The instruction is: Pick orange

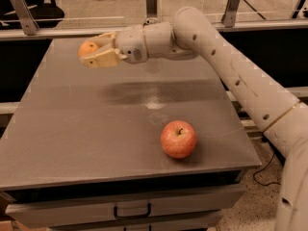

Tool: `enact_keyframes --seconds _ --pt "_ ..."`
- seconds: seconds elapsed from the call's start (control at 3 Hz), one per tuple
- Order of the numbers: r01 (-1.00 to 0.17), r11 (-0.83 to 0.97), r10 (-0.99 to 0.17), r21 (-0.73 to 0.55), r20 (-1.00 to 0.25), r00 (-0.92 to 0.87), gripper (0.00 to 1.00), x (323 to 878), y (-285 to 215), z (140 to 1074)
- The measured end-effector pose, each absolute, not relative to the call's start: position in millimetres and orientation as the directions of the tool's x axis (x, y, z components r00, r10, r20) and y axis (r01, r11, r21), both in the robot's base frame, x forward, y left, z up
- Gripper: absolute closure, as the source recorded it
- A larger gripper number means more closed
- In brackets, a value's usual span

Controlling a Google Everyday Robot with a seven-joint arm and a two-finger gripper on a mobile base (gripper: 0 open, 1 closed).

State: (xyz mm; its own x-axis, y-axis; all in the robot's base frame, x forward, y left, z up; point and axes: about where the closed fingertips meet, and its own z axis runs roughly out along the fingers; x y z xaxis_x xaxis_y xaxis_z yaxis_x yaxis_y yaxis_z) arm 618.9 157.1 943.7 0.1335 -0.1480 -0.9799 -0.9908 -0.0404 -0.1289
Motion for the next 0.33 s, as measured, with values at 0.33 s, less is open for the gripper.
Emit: enact_keyframes --seconds 0.33 --pt "-0.99 -0.036 -0.144 -0.135 -0.98 0.139 1.0 618.0 148.5 945.1"
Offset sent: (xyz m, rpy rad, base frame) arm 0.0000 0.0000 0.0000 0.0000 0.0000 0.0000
